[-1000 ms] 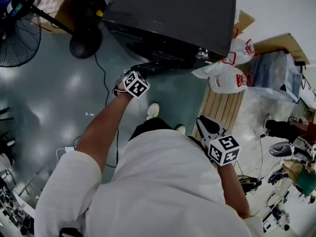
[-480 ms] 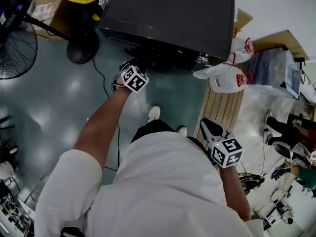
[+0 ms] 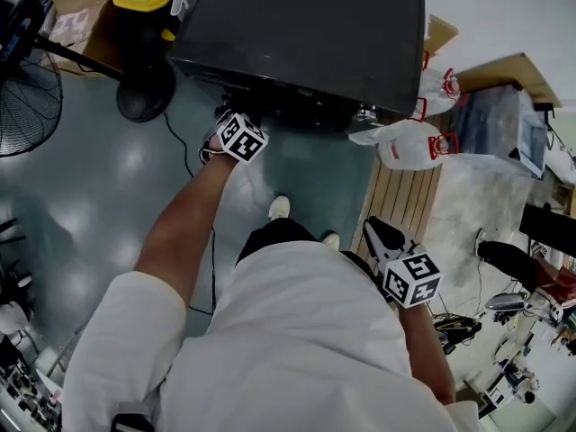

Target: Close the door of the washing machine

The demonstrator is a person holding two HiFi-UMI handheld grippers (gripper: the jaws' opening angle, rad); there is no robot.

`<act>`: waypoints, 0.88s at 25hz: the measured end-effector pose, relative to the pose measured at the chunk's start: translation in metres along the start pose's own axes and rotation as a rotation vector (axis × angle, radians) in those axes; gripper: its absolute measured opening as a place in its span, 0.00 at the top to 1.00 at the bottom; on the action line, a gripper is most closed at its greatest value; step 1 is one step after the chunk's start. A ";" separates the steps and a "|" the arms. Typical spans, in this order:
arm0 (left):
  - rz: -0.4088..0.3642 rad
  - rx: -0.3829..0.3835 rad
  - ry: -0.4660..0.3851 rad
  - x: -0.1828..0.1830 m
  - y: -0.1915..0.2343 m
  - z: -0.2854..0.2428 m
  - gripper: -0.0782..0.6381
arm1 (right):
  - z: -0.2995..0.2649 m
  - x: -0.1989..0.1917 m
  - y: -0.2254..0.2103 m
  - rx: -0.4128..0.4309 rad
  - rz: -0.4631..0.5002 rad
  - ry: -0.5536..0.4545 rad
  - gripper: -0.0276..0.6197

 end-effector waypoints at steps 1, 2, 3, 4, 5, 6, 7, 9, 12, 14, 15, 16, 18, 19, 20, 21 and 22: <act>0.004 0.004 -0.004 0.002 0.002 -0.001 0.80 | 0.000 0.001 -0.002 -0.003 -0.001 0.001 0.88; 0.008 0.007 -0.009 0.004 0.004 -0.002 0.80 | -0.001 0.001 -0.004 -0.006 -0.003 0.001 0.88; 0.010 0.011 -0.013 0.005 0.006 -0.003 0.80 | -0.001 0.002 -0.005 -0.009 -0.004 -0.001 0.88; 0.009 0.012 -0.015 0.006 0.008 -0.004 0.80 | -0.002 0.002 -0.006 -0.011 -0.005 -0.003 0.88; 0.007 0.012 -0.017 0.007 0.008 -0.005 0.80 | -0.002 0.003 -0.006 -0.013 -0.006 -0.006 0.88; 0.005 0.010 -0.018 0.007 0.008 -0.005 0.80 | -0.002 0.003 -0.006 -0.016 -0.007 -0.008 0.88; 0.004 0.007 -0.018 0.007 0.007 -0.005 0.80 | -0.002 0.003 -0.007 -0.018 -0.008 -0.008 0.88; 0.009 0.002 -0.018 0.006 0.008 -0.005 0.80 | -0.002 0.005 -0.008 -0.019 -0.008 -0.007 0.88; 0.006 -0.002 -0.022 0.008 0.008 -0.005 0.80 | -0.002 0.006 -0.008 -0.018 -0.008 -0.006 0.88; 0.012 -0.003 -0.027 0.009 0.010 -0.006 0.79 | -0.002 0.007 -0.008 -0.018 -0.006 -0.003 0.88; 0.013 -0.004 -0.028 0.010 0.011 -0.006 0.79 | -0.003 0.007 -0.008 -0.017 -0.003 -0.001 0.88; 0.012 -0.005 -0.028 0.011 0.012 -0.007 0.79 | -0.003 0.007 -0.007 -0.017 -0.001 0.000 0.88; 0.010 -0.008 -0.030 0.011 0.012 -0.006 0.79 | -0.003 0.006 -0.005 -0.015 0.001 0.004 0.88; 0.012 -0.009 -0.029 0.010 0.011 -0.006 0.79 | -0.003 0.005 -0.004 -0.013 0.003 0.006 0.88; 0.014 -0.009 -0.027 0.010 0.011 -0.006 0.79 | -0.003 0.005 -0.003 -0.012 0.005 0.006 0.88; 0.014 -0.009 -0.026 0.010 0.012 -0.006 0.79 | -0.002 0.004 -0.003 -0.012 0.006 0.006 0.88; 0.016 -0.009 -0.025 0.011 0.012 -0.007 0.79 | -0.002 0.003 -0.004 -0.012 0.005 0.005 0.88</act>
Point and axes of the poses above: the fingertips, and each gripper's own axes: z backward along the fingers, y to its left, x out of its top, the point moved 2 cm from there along z, backward along the fingers, and after that the axes turned 5 degrees about y, right-handed, at the moved point
